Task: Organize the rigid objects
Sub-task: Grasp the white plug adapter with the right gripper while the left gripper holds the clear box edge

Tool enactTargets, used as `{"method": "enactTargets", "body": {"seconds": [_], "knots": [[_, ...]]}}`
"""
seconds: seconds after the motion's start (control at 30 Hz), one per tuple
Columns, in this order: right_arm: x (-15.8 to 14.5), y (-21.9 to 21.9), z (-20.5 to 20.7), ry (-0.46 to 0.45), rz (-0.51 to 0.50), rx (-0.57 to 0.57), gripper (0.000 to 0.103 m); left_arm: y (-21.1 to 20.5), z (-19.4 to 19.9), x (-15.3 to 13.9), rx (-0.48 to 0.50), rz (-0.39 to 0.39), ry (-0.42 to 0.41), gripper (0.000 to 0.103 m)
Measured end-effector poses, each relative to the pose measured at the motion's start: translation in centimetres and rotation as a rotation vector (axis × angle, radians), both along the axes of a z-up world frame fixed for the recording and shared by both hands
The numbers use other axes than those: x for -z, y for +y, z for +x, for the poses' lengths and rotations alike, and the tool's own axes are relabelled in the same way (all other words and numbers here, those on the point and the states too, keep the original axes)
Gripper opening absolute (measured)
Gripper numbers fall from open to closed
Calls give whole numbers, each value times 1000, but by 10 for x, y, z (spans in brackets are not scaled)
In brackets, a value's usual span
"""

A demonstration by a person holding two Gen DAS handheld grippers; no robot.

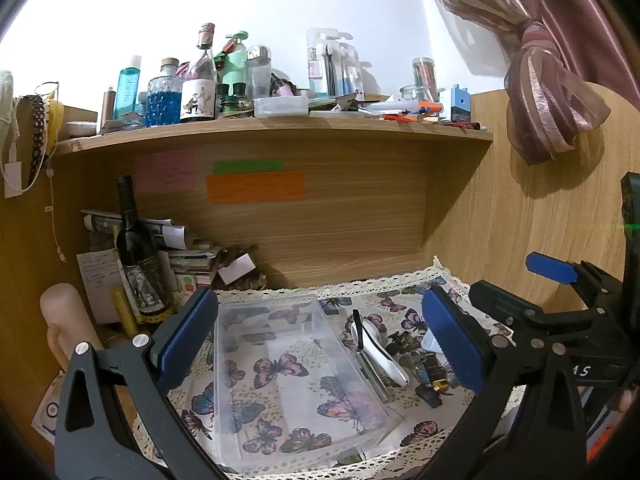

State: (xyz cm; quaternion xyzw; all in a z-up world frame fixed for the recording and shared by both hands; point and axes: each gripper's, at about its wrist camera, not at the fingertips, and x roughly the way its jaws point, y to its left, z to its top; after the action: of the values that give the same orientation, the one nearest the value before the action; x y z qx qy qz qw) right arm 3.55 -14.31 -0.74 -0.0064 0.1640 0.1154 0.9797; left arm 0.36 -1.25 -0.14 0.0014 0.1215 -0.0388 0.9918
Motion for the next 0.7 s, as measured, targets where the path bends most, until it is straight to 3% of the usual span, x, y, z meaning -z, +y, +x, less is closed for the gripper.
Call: {"method": "enactTargets", "body": {"seconds": [0.17,0.23,0.37,0.43,0.63,0.7], "knots": [[0,3,3,-13,-4,-27,103,6,2,2,-1,10,-3,103],[1,4,6,-12,-6,-29,100,12,5,4,-13,10,12,87],[5,4,16,20,-10,-34,87,32,19,9,-39,-5,82,77],[9,4,22,44,-10,-36,78,45,29,13,-61,-3,129,60],[20,-3,43,106,-6,-14,63,83,65,39,-78,-54,316,37],[24,-7,50,130,-4,-9,59,92,76,49,-90,-50,366,36]]}}
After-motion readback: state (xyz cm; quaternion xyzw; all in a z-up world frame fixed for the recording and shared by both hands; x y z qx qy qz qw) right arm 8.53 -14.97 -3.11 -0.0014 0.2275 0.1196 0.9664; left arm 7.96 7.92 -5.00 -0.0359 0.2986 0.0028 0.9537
